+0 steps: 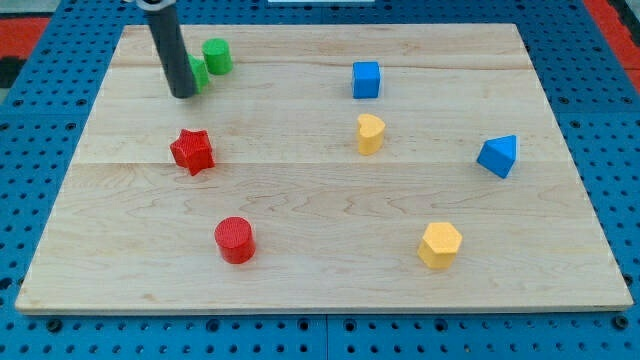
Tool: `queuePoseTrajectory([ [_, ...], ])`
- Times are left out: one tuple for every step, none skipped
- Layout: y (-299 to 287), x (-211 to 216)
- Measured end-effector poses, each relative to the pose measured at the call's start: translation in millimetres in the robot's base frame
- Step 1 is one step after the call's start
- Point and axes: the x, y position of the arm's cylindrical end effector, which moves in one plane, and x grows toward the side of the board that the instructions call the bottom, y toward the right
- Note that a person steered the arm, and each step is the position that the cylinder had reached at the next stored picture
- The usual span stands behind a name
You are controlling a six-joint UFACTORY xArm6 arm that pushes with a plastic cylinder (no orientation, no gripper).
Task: Push blue cube slightly left
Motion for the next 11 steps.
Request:
queuePoseTrajectory([
  [2, -6],
  [35, -6],
  [57, -5],
  [101, 28],
  [153, 43],
  [208, 42],
  [279, 32],
  [324, 15],
  [288, -12],
  [247, -33],
  [229, -29],
])
